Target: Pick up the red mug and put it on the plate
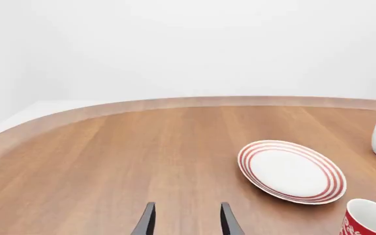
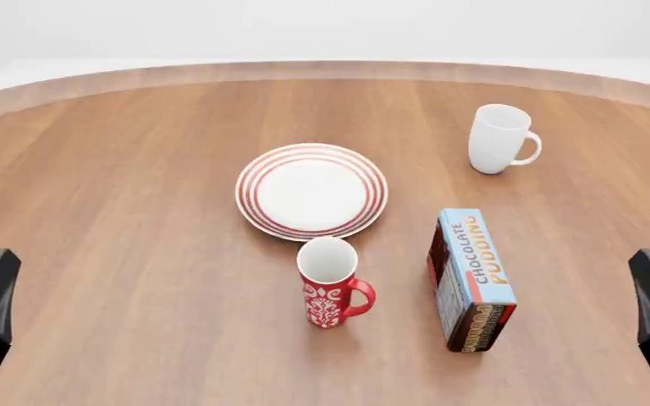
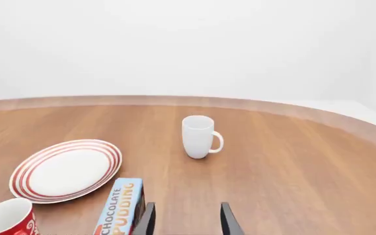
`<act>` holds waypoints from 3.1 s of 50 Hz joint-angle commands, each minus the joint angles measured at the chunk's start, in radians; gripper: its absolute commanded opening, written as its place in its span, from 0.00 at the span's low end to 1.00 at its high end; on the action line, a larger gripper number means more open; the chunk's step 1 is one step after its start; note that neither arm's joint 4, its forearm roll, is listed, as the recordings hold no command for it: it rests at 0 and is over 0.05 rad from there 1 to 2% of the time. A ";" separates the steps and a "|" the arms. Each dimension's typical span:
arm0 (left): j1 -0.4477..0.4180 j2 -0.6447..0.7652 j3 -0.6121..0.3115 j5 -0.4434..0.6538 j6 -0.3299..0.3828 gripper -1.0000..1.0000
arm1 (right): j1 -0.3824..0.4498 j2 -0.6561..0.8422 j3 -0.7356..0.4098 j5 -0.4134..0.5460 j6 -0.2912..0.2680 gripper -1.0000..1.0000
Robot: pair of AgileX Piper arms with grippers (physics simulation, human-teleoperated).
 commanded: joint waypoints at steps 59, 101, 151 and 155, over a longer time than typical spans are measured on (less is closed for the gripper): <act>0.000 0.004 -0.003 -0.001 0.000 1.00 | 0.523 0.617 -0.760 0.444 -0.205 1.00; 0.000 0.004 -0.003 -0.001 0.000 1.00 | 0.635 0.957 -0.854 0.549 -0.230 1.00; 0.000 0.004 -0.003 -0.001 0.000 1.00 | 0.762 1.152 -0.729 0.363 -0.153 1.00; 0.000 0.004 -0.003 -0.001 0.000 1.00 | 0.773 1.162 -0.713 0.346 -0.139 1.00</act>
